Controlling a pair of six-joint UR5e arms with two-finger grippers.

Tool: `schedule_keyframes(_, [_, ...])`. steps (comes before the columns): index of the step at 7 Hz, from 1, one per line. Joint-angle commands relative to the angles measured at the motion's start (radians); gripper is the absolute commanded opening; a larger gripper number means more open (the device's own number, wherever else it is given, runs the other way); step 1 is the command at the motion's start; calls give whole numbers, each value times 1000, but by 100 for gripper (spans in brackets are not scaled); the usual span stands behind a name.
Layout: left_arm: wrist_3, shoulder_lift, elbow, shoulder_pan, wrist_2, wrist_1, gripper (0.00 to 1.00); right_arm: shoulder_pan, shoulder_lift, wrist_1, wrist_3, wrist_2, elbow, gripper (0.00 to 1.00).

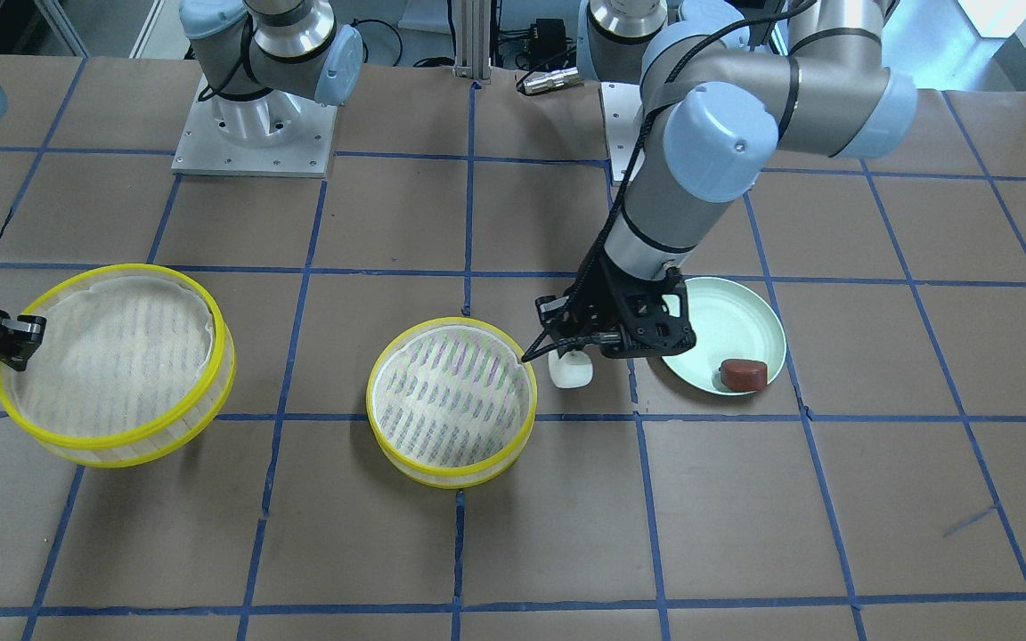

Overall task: Place buns in different layers of steamer
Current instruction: 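Lift top tier aside with right gripper while left places white bun below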

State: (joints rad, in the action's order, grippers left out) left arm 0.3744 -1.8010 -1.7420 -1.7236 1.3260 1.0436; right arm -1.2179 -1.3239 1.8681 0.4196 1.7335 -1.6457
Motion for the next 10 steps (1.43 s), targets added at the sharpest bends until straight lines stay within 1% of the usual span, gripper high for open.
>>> schedule_keyframes(1, [118,-128,4,-117,-41,-218,4,3,5,5,37,15,9,4])
schedule_keyframes(2, [116,-145,-2,-132,-31,-215,70,3,5,5,44,15,12,4])
schedule_keyframes(3, [116,-146,-13,-136,-28,-214,100,3,3,3,44,14,15,4])
schedule_keyframes(4, [106,-143,-17,-136,-21,-212,100,3,2,0,42,15,17,4])
schedule_keyframes(5, [48,-127,-19,-134,80,-214,100,3,-3,-1,41,17,18,4])
schedule_keyframes(6, [-21,-109,-21,-125,137,-212,100,3,-5,-3,33,15,20,4])
schedule_keyframes(7, [-78,-100,-19,-88,142,-205,100,-2,-14,-13,19,15,20,4])
schedule_keyframes(8, [-185,-80,-34,-11,141,-174,100,-11,-38,-47,-51,0,18,5])
schedule_keyframes(9, [-341,-31,-81,83,142,-143,100,-38,-55,-105,-150,-85,17,5])
schedule_keyframes(10, [-514,18,-149,211,141,-139,100,-99,-51,-103,-215,-86,15,5])
